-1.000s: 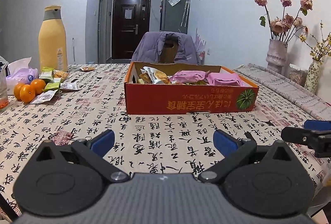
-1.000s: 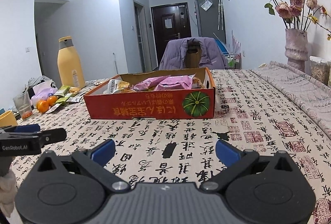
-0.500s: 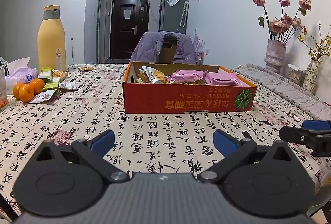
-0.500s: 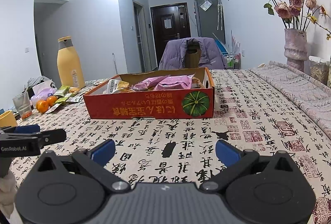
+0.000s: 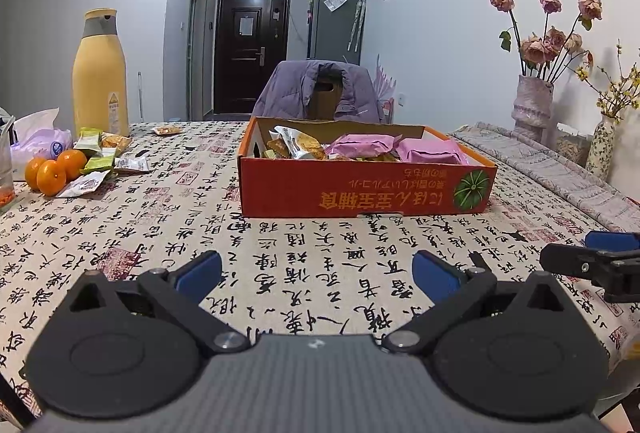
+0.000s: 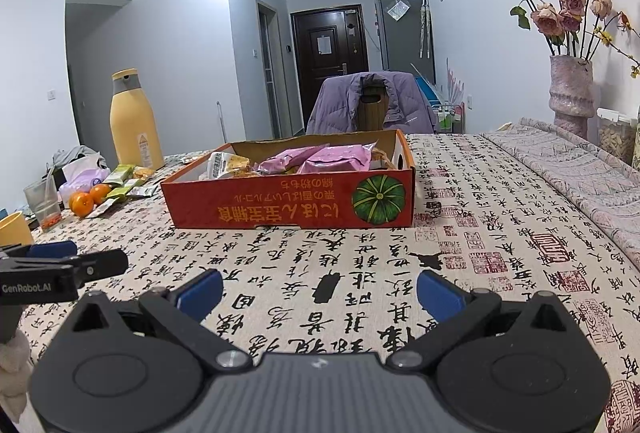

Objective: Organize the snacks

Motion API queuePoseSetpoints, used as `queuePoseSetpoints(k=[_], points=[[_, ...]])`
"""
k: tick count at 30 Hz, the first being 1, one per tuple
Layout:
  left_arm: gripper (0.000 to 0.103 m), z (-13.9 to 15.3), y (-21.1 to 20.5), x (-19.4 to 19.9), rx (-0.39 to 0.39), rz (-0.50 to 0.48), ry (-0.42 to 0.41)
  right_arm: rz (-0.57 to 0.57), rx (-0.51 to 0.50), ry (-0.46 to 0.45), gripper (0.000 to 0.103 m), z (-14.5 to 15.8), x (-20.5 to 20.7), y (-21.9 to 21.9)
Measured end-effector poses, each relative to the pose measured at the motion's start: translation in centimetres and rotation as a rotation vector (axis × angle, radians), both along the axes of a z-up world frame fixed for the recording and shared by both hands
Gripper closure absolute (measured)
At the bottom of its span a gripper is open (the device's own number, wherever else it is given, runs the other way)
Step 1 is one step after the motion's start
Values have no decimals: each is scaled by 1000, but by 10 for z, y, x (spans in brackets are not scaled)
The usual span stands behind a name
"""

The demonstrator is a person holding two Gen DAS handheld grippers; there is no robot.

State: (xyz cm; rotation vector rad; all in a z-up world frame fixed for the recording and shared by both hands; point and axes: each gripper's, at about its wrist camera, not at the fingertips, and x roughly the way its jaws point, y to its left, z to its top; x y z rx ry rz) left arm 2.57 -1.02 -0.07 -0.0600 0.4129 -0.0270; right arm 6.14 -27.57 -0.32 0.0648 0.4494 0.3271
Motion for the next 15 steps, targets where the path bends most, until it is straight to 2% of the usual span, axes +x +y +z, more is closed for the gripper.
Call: queuePoseSetpoints(k=[15], points=[[0, -1, -1, -2, 1, -3, -2, 0, 0, 0, 0, 0, 0, 0]])
